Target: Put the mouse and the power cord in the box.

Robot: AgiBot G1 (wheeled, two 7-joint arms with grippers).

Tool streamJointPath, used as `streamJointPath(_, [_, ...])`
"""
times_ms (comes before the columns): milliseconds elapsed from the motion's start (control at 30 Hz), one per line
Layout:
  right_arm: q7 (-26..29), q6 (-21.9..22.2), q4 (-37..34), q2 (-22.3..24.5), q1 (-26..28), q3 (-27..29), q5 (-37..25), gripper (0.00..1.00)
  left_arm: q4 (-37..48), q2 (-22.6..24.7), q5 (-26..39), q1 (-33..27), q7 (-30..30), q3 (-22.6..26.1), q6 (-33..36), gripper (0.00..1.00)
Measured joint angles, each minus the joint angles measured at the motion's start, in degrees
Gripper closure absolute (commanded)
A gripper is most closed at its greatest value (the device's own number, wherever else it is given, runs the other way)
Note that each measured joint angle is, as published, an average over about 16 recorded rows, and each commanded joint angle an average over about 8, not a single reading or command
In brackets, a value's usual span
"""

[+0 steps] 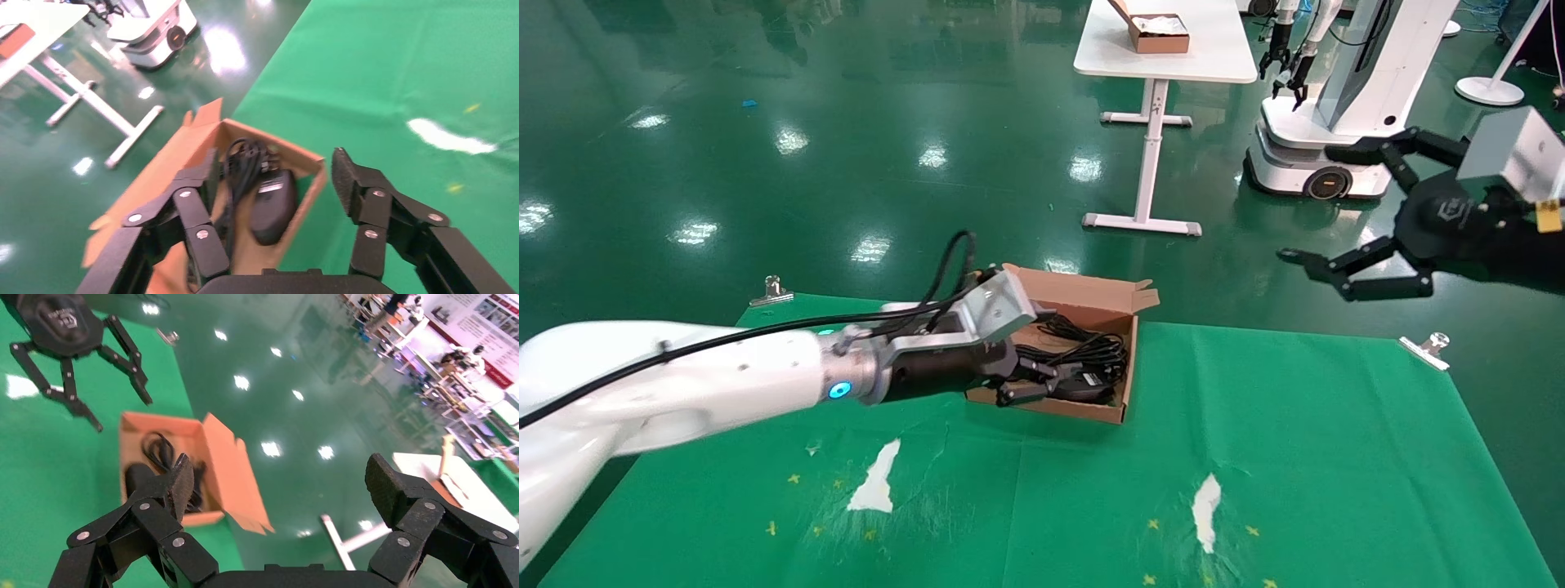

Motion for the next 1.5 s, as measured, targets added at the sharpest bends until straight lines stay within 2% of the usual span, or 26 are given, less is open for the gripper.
streamJointPath(1167, [29.1,-3.1,39.0,6.4,-29.2,7.8,18.3,0.00,-24.8,-25.6,-25.6,22.4,-8.9,-28.0,30.5,0.00])
streamJointPath(1500, [36.1,-3.9,48.7,7.9,-36.5,9.8,22.9,0.00,-29.3,-30.3,-30.3,26.4,-10.4,-33.2,36.1,0.00])
